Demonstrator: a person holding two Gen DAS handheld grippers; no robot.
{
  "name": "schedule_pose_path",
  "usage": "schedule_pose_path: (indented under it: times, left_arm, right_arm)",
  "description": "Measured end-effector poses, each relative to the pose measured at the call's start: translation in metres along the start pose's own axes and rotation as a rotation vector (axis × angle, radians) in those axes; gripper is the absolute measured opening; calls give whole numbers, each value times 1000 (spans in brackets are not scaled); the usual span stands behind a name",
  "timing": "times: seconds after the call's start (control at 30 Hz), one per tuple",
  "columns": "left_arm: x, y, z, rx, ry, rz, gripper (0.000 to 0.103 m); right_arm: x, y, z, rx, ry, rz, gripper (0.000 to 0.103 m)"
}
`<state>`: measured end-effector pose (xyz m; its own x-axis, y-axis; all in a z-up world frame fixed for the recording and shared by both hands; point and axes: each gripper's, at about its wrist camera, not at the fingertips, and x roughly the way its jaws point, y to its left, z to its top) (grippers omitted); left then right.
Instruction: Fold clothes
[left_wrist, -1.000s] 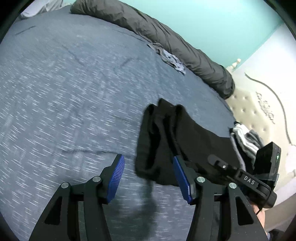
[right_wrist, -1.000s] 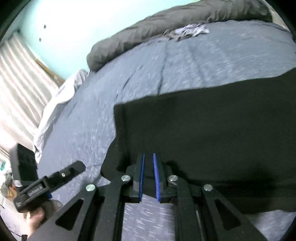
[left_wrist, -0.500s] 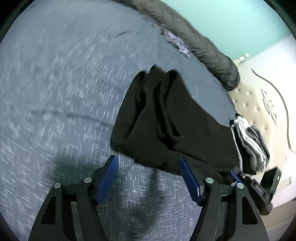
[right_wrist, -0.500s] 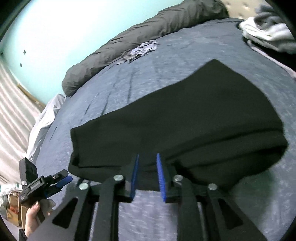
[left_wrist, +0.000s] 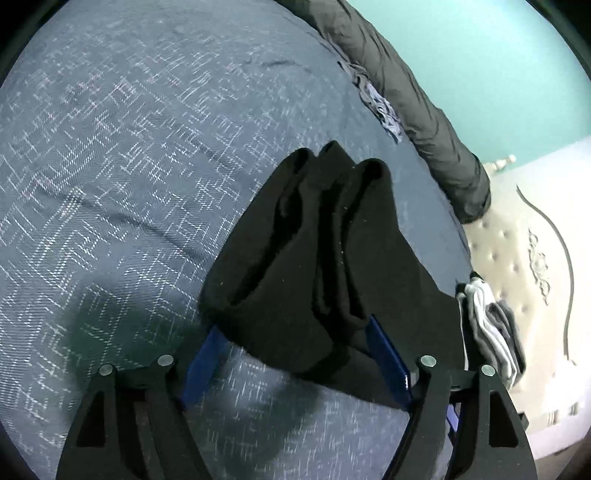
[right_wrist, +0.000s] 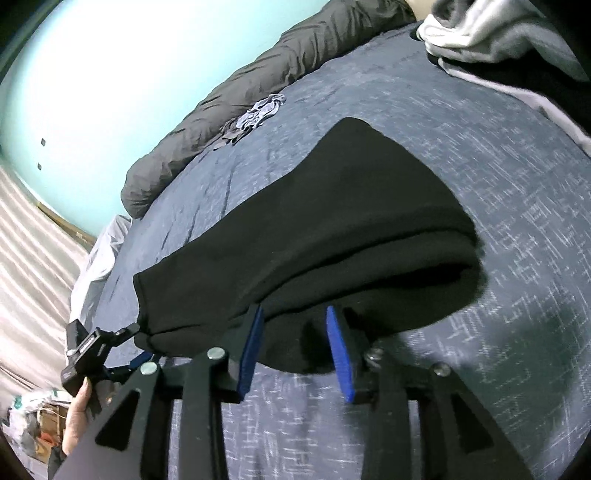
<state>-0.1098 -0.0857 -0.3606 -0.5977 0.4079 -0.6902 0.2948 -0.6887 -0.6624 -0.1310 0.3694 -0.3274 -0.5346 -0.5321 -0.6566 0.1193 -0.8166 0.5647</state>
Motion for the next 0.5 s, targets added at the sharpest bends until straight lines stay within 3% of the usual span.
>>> schedule_pose_path:
  times: [0.17, 0.3, 0.37, 0.5]
  left_arm:
    - [4, 1, 4, 4, -50, 39, 80]
    - [6, 3, 7, 21, -74, 45, 79]
    - [5, 2, 8, 38, -83, 46, 65]
    - [2, -8, 9, 81, -97, 40, 52]
  right_arm:
    - [-6, -7, 3, -6, -7, -8, 36]
    - [-12, -13, 8, -17, -35, -38, 48]
    - [-16, -18, 12, -16, -52, -60, 52]
    - [-23, -25, 17, -27, -73, -100, 57]
